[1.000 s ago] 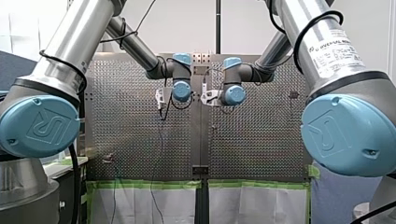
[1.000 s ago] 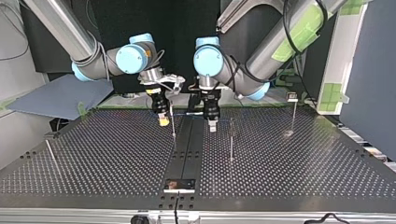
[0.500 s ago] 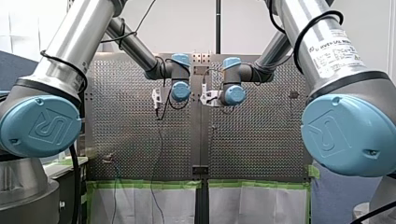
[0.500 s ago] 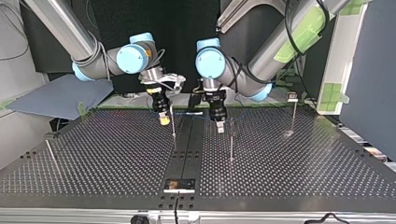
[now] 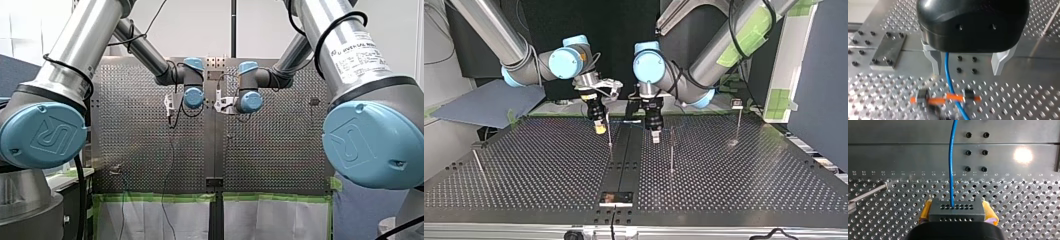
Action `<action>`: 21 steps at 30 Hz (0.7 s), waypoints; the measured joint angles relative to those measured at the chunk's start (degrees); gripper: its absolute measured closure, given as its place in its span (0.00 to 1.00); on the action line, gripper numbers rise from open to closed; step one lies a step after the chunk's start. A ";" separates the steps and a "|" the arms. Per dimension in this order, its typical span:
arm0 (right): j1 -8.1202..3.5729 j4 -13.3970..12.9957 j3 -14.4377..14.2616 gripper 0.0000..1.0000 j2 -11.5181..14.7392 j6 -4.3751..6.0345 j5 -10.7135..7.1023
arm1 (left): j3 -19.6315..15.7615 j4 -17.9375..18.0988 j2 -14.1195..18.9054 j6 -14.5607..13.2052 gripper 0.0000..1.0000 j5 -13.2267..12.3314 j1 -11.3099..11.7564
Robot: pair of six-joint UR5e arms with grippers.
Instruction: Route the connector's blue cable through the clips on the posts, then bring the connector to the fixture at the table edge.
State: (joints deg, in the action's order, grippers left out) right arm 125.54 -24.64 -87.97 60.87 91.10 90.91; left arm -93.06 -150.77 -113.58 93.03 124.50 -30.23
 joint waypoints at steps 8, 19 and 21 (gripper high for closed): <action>-0.10 0.04 0.00 1.00 0.00 0.07 -0.01 | 0.00 1.10 0.00 -0.23 1.00 -0.51 -0.07; -0.79 0.48 0.02 1.00 0.00 0.40 -0.02 | 0.00 0.98 0.00 -1.64 0.93 2.08 -0.54; -0.92 0.86 0.01 1.00 -0.02 0.42 0.02 | 0.00 0.91 0.00 -1.99 0.93 2.19 -0.91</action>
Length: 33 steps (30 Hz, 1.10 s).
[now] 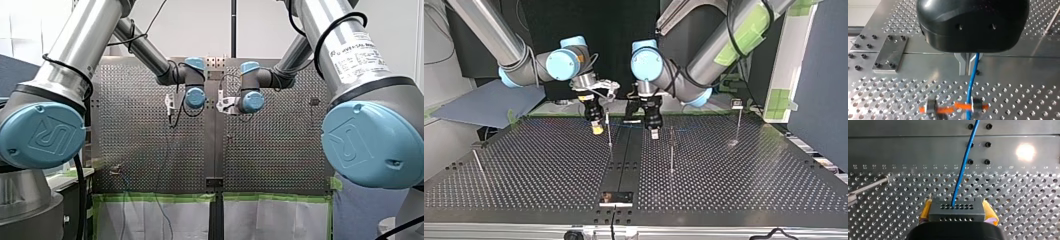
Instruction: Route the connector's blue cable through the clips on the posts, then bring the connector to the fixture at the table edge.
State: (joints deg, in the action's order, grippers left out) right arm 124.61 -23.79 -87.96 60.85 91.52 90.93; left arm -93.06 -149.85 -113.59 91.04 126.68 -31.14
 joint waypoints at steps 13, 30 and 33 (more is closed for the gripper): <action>-0.11 1.55 -0.13 1.00 -0.13 -0.24 0.13 | -3.58 3.25 0.00 -2.04 0.93 1.43 -1.65; -0.10 2.19 -2.57 1.00 -0.24 -0.80 0.55 | -6.31 5.78 -1.98 -3.74 0.93 1.23 -3.78; -0.10 2.18 -3.13 1.00 -0.24 -0.85 0.72 | -6.76 6.43 -2.50 -3.88 0.93 1.29 -4.22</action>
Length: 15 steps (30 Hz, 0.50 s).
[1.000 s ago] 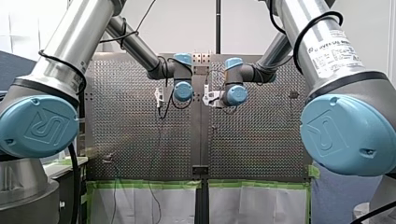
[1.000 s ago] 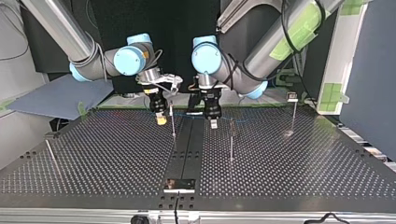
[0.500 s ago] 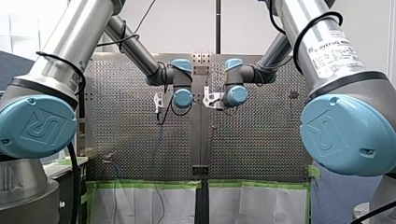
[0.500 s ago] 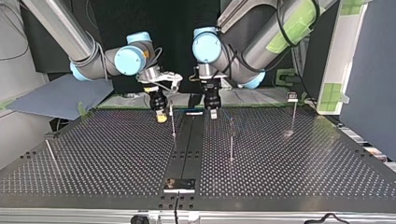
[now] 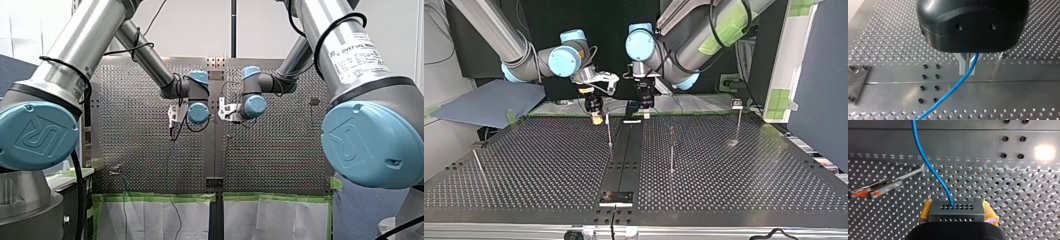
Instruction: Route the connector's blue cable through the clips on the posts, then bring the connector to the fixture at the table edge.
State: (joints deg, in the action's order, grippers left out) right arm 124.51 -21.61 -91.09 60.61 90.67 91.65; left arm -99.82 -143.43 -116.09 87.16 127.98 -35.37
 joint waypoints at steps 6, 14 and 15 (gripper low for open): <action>-0.01 -0.30 -1.41 1.00 0.00 -0.08 0.50 | -0.93 1.33 -0.20 -0.06 0.93 0.03 -0.29; -0.01 -1.19 -3.05 1.00 0.00 -0.14 1.15 | -1.42 2.53 -1.32 -0.32 0.93 -0.26 -0.77; -0.01 -1.29 -3.30 1.00 0.00 -0.14 1.33 | -1.45 2.84 -1.70 -0.35 0.93 -0.28 -0.89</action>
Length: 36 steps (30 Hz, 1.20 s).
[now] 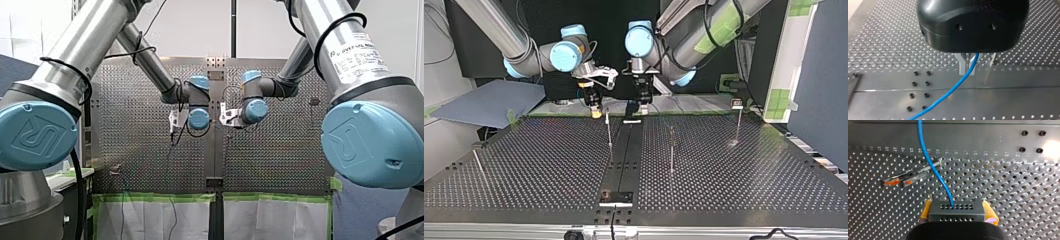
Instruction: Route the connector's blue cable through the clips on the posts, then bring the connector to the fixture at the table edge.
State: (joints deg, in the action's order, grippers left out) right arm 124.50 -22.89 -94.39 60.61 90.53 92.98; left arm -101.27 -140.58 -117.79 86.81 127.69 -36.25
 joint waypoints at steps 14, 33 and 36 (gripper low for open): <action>-0.74 -2.18 -2.81 1.00 -0.05 0.02 2.13 | -0.13 2.39 -5.11 -0.26 0.93 -1.00 -1.11; -2.94 -5.38 -5.04 1.00 -0.37 -0.73 1.96 | -0.01 2.36 -5.55 -0.35 0.93 -0.99 -1.72; -3.02 -6.76 -5.83 1.00 -0.42 -0.61 1.83 | 0.74 1.79 -6.41 -0.22 0.93 -0.95 -1.75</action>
State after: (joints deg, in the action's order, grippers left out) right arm 121.48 -29.65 -100.22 60.19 89.92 94.81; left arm -100.53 -138.79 -124.20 86.59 126.74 -38.00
